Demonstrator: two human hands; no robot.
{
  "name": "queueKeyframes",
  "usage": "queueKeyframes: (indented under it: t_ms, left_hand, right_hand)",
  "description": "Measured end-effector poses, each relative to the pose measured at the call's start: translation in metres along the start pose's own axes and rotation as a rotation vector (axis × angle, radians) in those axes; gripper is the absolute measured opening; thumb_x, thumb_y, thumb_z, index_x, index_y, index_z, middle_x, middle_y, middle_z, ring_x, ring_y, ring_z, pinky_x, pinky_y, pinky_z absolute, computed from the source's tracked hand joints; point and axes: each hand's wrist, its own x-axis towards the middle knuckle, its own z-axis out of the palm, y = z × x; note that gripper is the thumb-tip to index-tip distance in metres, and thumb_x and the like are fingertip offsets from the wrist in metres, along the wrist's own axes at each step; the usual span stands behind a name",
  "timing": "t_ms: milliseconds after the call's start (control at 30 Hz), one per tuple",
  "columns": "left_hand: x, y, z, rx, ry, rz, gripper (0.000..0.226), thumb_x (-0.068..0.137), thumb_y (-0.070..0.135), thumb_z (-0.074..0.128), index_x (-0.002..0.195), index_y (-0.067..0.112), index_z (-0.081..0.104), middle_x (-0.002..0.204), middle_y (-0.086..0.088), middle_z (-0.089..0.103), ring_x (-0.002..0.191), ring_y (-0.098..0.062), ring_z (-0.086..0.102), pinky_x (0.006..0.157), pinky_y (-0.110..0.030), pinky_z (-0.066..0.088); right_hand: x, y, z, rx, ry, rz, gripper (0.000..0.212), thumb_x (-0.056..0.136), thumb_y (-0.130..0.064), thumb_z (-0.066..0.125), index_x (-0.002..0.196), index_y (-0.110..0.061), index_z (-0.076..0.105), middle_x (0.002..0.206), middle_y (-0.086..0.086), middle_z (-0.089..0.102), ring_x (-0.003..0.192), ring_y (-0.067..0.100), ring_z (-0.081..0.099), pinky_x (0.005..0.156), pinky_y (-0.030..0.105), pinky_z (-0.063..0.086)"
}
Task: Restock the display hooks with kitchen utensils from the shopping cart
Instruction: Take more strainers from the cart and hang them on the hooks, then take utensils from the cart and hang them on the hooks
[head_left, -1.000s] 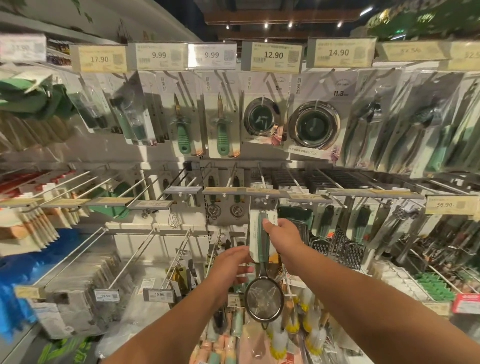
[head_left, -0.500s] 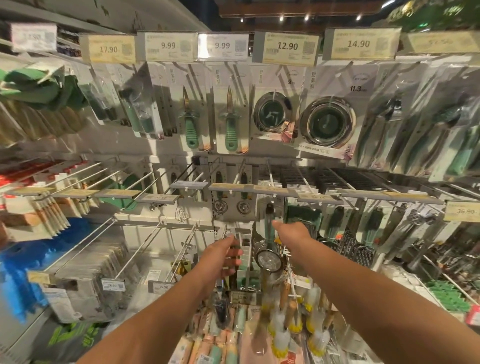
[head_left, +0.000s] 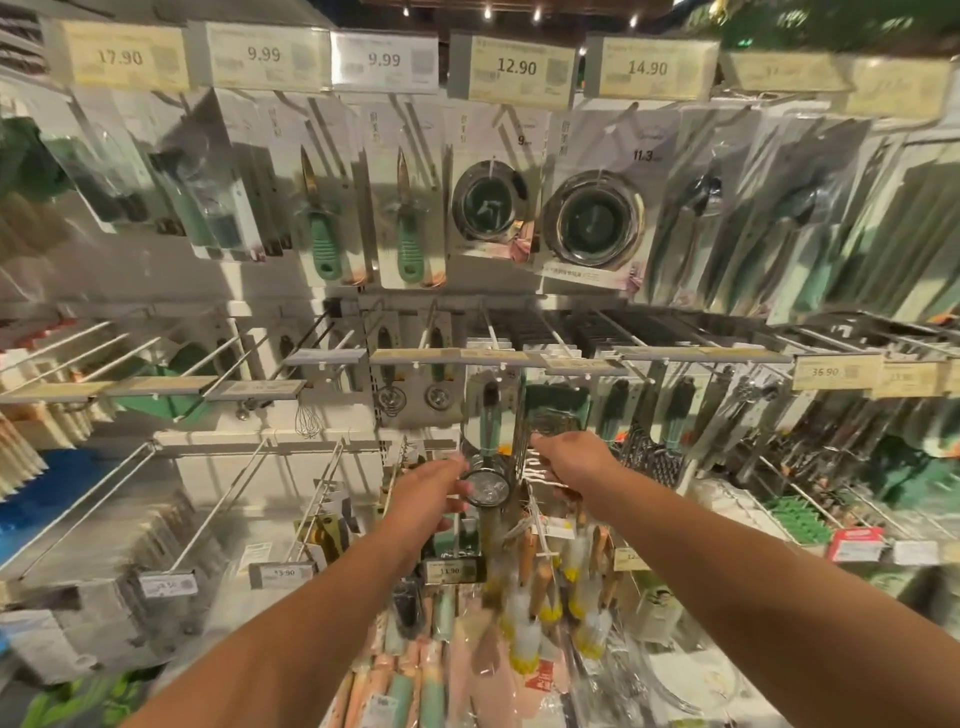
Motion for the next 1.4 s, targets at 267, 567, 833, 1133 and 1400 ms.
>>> queueKeyframes:
  t_ms: [267, 567, 833, 1133, 1400]
  left_hand:
    - [-0.009, 0.004, 0.020, 0.056, -0.066, 0.016, 0.025, 0.105, 0.039, 0.056, 0.116, 0.021, 0.069, 0.107, -0.005, 0.076, 0.085, -0.017, 0.066, 0.078, -0.033, 0.050]
    - [-0.012, 0.010, 0.097, 0.200, -0.157, 0.050, 0.030, 0.105, 0.046, 0.055, 0.118, 0.022, 0.066, 0.107, 0.001, 0.073, 0.091, -0.015, 0.062, 0.084, -0.035, 0.049]
    - [-0.010, -0.012, 0.241, 0.298, -0.283, -0.001, 0.034, 0.102, 0.048, 0.058, 0.113, 0.018, 0.071, 0.091, 0.004, 0.072, 0.073, -0.011, 0.058, 0.060, -0.027, 0.042]
    - [-0.057, -0.067, 0.446, 0.447, -0.573, -0.014, 0.027, 0.100, 0.048, 0.062, 0.106, 0.023, 0.071, 0.086, 0.005, 0.072, 0.070, -0.011, 0.059, 0.059, -0.026, 0.043]
    - [-0.146, -0.135, 0.603, 0.621, -0.922, -0.023, 0.028, 0.103, 0.044, 0.058, 0.099, 0.019, 0.070, 0.088, -0.002, 0.069, 0.072, -0.016, 0.055, 0.060, -0.028, 0.041]
  right_hand:
    - [-0.022, 0.027, -0.010, 0.119, 0.011, 0.015, 0.035, 0.099, -0.043, 0.067, 0.099, -0.008, 0.063, 0.072, 0.006, 0.058, 0.059, 0.019, 0.050, 0.056, 0.031, 0.042]
    - [-0.058, 0.071, -0.065, 0.235, 0.054, -0.043, 0.034, 0.100, -0.038, 0.065, 0.107, -0.005, 0.064, 0.096, 0.014, 0.066, 0.078, 0.021, 0.058, 0.066, 0.032, 0.049]
    - [-0.068, 0.152, -0.170, 0.314, 0.228, 0.037, 0.026, 0.100, -0.035, 0.066, 0.095, -0.010, 0.058, 0.092, 0.011, 0.061, 0.070, 0.018, 0.055, 0.055, 0.022, 0.043]
    - [-0.127, 0.289, -0.303, 0.321, 0.513, 0.108, 0.025, 0.098, -0.035, 0.068, 0.104, -0.011, 0.066, 0.099, 0.010, 0.072, 0.079, 0.016, 0.062, 0.074, 0.034, 0.051]
    - [-0.213, 0.419, -0.396, 0.530, 0.919, 0.349, 0.017, 0.095, -0.034, 0.070, 0.088, -0.020, 0.063, 0.083, 0.004, 0.066, 0.068, 0.017, 0.058, 0.064, 0.029, 0.045]
